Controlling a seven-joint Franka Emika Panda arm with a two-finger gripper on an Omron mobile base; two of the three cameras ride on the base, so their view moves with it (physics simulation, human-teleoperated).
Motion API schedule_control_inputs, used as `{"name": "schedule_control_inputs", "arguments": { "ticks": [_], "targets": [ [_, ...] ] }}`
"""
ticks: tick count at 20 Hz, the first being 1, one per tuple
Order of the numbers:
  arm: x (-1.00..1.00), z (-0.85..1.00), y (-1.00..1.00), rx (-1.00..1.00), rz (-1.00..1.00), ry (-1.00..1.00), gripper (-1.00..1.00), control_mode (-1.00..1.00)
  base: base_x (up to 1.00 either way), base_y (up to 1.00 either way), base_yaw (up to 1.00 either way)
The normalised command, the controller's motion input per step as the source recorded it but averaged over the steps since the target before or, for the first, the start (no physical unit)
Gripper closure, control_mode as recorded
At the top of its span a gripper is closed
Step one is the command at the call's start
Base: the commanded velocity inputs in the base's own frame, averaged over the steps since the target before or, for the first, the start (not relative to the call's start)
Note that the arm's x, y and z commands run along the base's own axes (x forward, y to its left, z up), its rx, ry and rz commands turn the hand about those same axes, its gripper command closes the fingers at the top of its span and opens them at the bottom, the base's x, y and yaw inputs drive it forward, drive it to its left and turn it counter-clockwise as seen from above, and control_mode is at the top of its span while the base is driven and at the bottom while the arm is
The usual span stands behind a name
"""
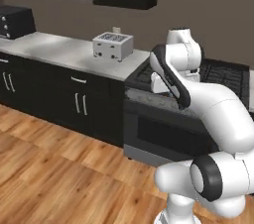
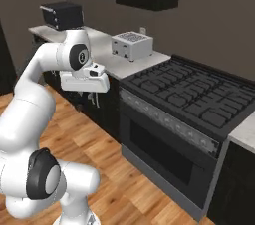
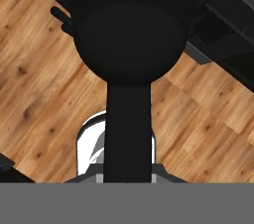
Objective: Pick up the dish brush and dish brush from the sink, and place them back in the cabinet, and close the cabinet door.
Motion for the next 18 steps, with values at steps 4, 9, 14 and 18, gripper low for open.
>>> {"name": "schedule_control_inputs", "arguments": {
  "ticks": [4, 9, 14, 18],
  "targets": [
    [0.00, 0.00, 0.00, 0.00, 0.00, 0.00, 1.00, 1.00, 0.36, 0.00, -0.47],
    [0.00, 0.00, 0.00, 0.00, 0.00, 0.00, 1.00, 1.00, 0.40, -0.02, -0.42],
    [0.00, 0.00, 0.00, 0.00, 0.00, 0.00, 1.00, 1.00, 0.39, -0.07, -0.40],
    [0.00, 0.00, 0.00, 0.00, 0.00, 0.00, 1.00, 1.00, 0.42, -0.14, -0.36]
  ]
}}
